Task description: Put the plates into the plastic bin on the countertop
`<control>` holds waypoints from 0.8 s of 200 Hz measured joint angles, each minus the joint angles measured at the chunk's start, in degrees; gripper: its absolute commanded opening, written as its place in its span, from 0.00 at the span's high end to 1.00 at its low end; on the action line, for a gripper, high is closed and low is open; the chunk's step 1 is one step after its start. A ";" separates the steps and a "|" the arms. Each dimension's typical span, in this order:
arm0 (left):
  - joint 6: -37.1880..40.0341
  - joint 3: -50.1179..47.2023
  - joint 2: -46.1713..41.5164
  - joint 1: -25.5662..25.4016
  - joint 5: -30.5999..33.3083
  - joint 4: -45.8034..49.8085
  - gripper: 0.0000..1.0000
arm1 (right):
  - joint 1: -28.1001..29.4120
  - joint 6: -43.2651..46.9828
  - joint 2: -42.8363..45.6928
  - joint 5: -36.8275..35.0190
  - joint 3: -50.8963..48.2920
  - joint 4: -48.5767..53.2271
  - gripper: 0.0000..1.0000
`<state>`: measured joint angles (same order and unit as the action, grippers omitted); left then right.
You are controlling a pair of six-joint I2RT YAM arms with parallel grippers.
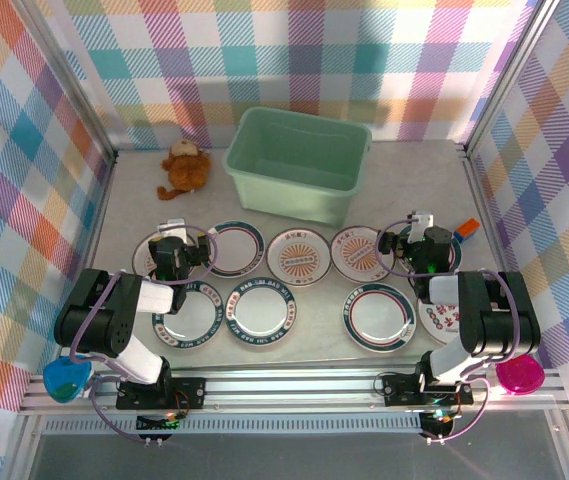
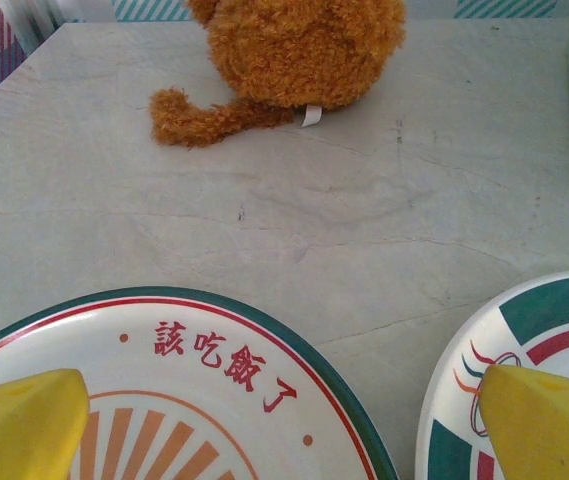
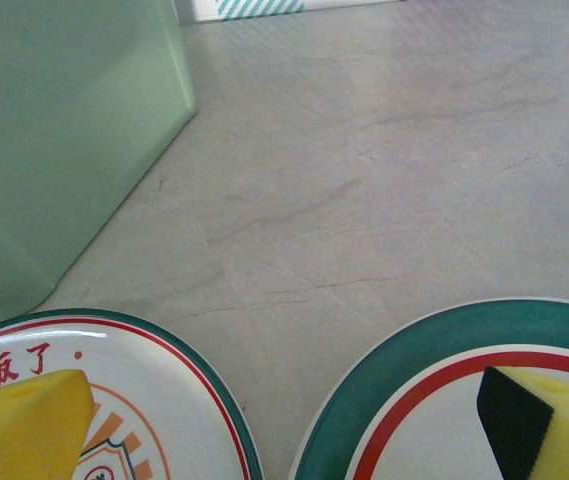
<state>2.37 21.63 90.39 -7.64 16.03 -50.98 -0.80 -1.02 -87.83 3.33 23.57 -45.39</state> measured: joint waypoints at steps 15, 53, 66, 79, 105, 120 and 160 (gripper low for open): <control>-0.02 0.00 0.00 0.09 -0.13 0.00 0.01 | 0.00 0.00 0.00 0.00 0.00 0.00 0.01; 0.00 0.52 -2.08 0.31 -0.83 3.87 0.00 | 0.00 -0.70 3.30 -1.75 0.02 3.85 0.01; 0.02 1.75 -5.05 0.31 -1.44 8.22 0.00 | 0.00 -1.18 6.86 -2.34 0.59 7.54 0.01; 0.00 3.56 -8.57 0.31 -1.97 12.39 0.00 | 0.00 -2.21 10.75 -3.13 2.14 12.24 0.01; -1.36 9.88 -16.90 0.31 -2.54 25.03 0.02 | 0.00 -5.18 18.43 -2.82 6.95 22.32 0.02; -3.26 15.93 -20.79 0.31 -3.93 34.36 0.05 | 0.00 -6.73 21.81 -1.27 9.81 27.67 0.04; -12.57 30.97 -23.23 0.31 -11.26 56.52 0.11 | 0.00 -10.12 24.52 5.03 16.20 39.28 0.15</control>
<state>-10.20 52.60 67.16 -7.33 4.78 5.54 -0.80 -11.14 -63.31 8.36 39.77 -6.11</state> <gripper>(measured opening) 0.902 0.874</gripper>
